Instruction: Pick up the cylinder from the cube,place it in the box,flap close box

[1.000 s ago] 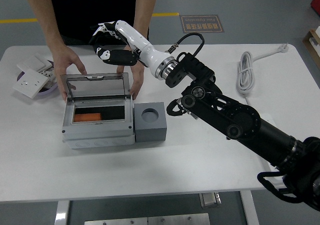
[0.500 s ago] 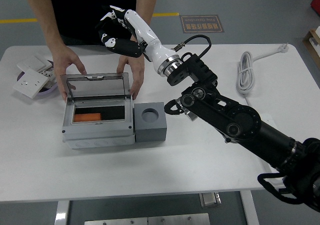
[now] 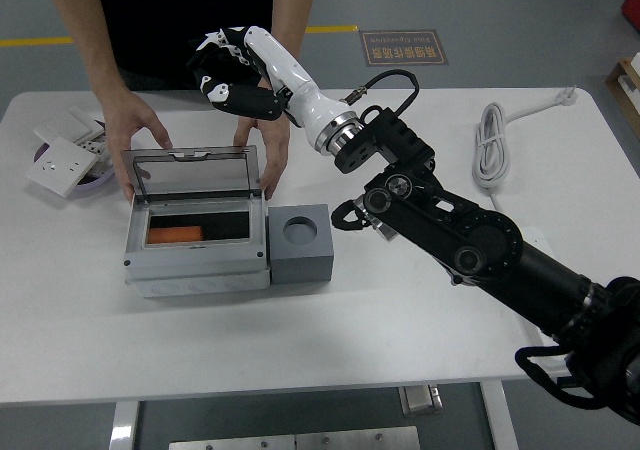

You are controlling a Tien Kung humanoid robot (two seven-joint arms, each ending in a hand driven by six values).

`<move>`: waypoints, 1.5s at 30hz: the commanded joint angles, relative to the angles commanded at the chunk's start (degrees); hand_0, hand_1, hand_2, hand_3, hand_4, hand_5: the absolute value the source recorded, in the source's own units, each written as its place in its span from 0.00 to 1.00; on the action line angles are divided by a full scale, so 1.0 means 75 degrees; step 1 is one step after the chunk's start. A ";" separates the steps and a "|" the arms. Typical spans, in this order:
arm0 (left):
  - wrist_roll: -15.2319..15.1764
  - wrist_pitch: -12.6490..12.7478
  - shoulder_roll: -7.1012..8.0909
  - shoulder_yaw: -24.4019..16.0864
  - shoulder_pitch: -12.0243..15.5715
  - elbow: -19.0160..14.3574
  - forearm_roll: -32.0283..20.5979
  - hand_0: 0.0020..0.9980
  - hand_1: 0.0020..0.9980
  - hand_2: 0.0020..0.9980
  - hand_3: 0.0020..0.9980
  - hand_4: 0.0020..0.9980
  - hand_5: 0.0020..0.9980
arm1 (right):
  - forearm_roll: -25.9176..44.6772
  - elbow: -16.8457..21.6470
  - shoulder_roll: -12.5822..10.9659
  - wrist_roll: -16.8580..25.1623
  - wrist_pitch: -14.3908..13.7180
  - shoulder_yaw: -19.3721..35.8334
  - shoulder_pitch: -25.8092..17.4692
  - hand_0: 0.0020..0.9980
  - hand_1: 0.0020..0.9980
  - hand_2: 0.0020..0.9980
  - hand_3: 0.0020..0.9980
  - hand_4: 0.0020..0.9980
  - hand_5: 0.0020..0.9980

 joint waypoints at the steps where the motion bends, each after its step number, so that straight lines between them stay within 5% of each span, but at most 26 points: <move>1: -0.0001 0.0000 0.0000 0.0003 -0.0001 0.0000 -0.0001 0.92 0.85 0.86 0.95 0.00 0.00 | 0.0002 -0.0004 0.0000 0.0007 -0.0016 0.0010 0.0000 0.89 0.83 0.99 1.00 1.00 0.60; 5: -0.0005 -0.0001 -0.0004 0.0006 -0.0002 0.0000 -0.0004 0.92 0.85 0.86 0.95 0.00 0.00 | 0.0004 -0.0009 0.0000 0.0011 -0.0086 0.0040 -0.0009 0.89 0.83 0.99 1.00 1.00 0.60; 6: -0.0005 -0.0001 -0.0005 0.0003 -0.0002 0.0000 0.0000 0.92 0.85 0.86 0.95 0.00 0.00 | 0.0011 -0.0008 0.0000 0.0015 -0.0118 0.0047 -0.0012 0.88 0.76 0.82 1.00 1.00 0.64; 17: -0.0001 0.0001 -0.0018 0.0016 0.0002 0.0000 -0.0004 0.92 0.85 0.86 0.95 0.00 0.00 | 0.0217 -0.0030 0.0000 0.0119 -0.0344 0.0129 -0.0062 0.88 0.75 0.78 1.00 1.00 0.65; 18: 0.0000 0.0003 -0.0018 0.0016 0.0002 0.0000 -0.0004 0.92 0.85 0.86 0.95 0.00 0.00 | 0.0219 -0.0032 0.0000 0.0108 -0.0329 0.0136 -0.0061 0.87 0.61 0.64 1.00 1.00 0.67; 29: 0.0000 0.0009 -0.0022 0.0015 0.0012 0.0000 0.0004 0.92 0.85 0.86 0.95 0.00 0.00 | 0.0274 -0.0063 0.0000 0.0065 -0.0199 0.0154 -0.0068 0.87 0.60 0.66 1.00 1.00 0.73; 30: 0.0000 0.0010 -0.0023 0.0014 0.0013 0.0000 0.0005 0.92 0.85 0.86 0.95 0.00 0.00 | 0.0284 -0.0067 0.0000 0.0064 -0.0187 0.0156 -0.0069 0.87 0.64 0.72 1.00 1.00 0.90; 45: -0.0005 0.0014 -0.0022 -0.0024 -0.0015 0.0000 0.0055 0.92 0.85 0.86 0.95 0.00 0.00 | 0.0837 -0.0201 0.0000 0.0241 -0.0081 0.0253 -0.0104 0.89 0.72 0.77 1.00 1.00 1.00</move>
